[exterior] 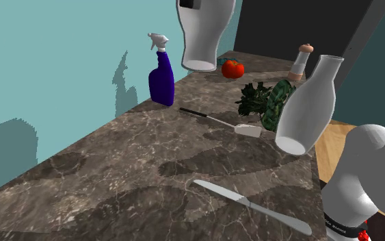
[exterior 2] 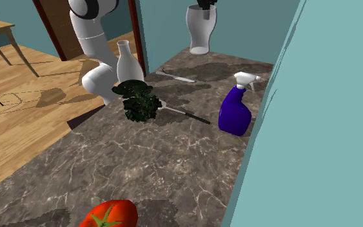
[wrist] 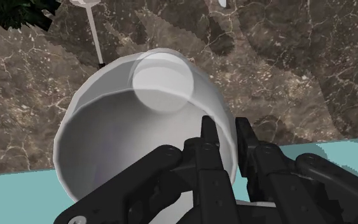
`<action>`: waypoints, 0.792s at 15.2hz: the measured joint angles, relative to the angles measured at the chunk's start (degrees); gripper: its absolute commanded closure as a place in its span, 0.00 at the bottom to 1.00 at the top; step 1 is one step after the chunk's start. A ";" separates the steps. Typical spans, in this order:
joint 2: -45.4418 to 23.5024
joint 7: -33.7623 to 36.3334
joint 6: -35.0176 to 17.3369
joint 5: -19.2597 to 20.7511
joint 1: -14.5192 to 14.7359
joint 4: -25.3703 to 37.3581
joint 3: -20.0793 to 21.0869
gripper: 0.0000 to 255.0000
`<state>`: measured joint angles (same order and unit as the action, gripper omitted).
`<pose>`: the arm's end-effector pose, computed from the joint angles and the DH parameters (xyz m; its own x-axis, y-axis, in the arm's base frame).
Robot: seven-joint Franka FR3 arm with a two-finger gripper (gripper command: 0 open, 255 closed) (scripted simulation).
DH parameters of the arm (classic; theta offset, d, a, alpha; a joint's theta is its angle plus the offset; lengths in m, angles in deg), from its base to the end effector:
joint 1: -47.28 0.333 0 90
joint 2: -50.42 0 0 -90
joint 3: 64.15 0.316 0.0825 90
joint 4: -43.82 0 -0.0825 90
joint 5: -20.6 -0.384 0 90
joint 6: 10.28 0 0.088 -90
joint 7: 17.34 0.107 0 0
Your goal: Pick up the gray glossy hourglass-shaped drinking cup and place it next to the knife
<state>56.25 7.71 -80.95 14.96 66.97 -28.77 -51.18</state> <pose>0.3804 0.2706 0.7813 0.9857 0.1658 0.0314 0.1680 -0.9817 -0.0894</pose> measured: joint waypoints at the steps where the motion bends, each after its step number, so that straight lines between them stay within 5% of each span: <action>1: -0.74 1.63 0.16 0.17 0.68 0.99 0.95 1.00; 4: -1.25 4.81 -0.44 0.42 2.09 1.16 2.79 1.00; 12: 3.82 3.98 -7.70 -0.77 2.05 -11.06 2.42 1.00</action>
<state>60.07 11.69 -88.65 14.19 69.02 -39.83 -48.76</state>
